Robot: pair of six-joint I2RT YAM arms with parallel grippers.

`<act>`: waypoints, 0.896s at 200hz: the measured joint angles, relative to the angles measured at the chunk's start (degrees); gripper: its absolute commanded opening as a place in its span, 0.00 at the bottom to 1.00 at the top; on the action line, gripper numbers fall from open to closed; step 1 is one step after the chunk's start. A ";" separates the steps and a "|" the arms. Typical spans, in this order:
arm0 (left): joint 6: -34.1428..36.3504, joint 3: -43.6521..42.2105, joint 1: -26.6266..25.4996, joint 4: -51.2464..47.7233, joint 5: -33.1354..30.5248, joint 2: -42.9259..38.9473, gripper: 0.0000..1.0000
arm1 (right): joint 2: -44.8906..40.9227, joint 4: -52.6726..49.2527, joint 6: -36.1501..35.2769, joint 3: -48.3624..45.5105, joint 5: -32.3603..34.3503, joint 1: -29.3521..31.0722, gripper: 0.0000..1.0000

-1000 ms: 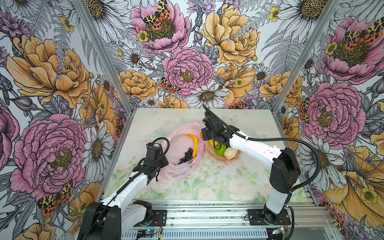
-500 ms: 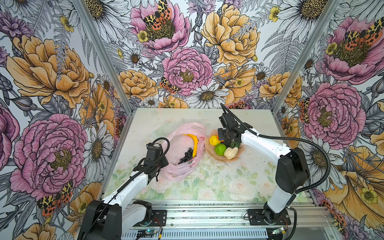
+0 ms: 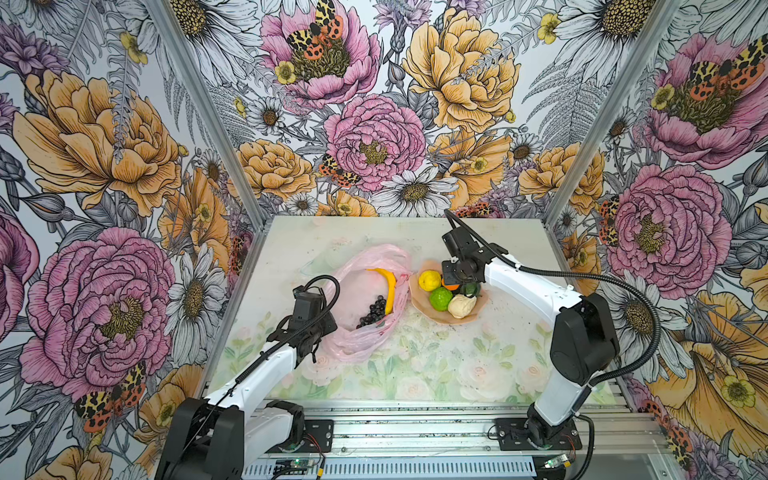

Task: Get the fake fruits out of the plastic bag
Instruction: 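Open the right gripper to release the orange into the bowl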

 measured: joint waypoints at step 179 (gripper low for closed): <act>0.00 0.11 -0.39 -0.02 -0.37 0.31 0.24 | 5.70 -2.38 -1.84 4.50 1.84 0.79 0.27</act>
